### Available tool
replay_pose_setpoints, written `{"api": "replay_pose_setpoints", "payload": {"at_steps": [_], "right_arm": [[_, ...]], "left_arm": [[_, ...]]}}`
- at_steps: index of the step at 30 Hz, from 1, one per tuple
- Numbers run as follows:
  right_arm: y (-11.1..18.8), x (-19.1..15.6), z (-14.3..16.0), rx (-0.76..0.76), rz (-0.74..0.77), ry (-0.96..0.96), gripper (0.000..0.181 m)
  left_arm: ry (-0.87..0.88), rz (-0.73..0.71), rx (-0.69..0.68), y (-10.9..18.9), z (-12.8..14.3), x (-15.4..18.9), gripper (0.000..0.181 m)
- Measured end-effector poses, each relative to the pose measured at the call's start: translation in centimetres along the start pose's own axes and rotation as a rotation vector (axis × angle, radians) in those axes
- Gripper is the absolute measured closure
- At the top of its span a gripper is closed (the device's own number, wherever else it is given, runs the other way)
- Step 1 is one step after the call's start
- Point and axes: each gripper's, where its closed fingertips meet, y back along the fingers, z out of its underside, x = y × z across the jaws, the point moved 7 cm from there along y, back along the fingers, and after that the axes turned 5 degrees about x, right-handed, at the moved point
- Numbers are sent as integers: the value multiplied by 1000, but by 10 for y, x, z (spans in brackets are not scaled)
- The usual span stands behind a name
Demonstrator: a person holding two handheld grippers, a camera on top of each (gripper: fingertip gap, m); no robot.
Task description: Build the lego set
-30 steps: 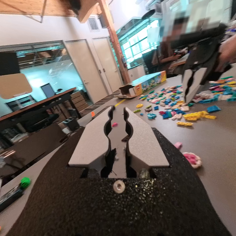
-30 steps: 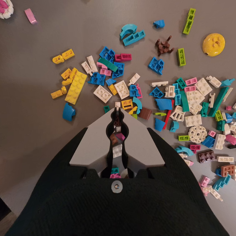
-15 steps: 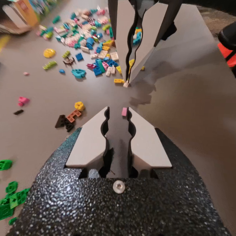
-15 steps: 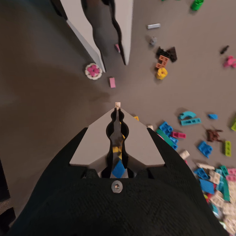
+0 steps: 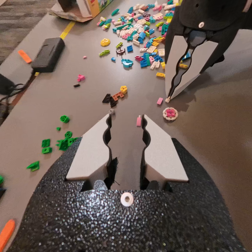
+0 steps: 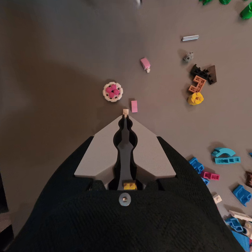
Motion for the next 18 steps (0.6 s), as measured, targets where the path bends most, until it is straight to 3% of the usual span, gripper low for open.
{"api": "replay_pose_setpoints", "payload": {"at_steps": [8,11,18], "right_arm": [[6,27,5,-31,190,-15,179],[11,19,7,6,155,-33,179],[15,16,15,-23,157,4,180]], "left_arm": [[-2,-15,13,18,-5,9,140],[4,-4,21,16,-2,14,142],[121,26,-21,-17,-1,37,148]]}}
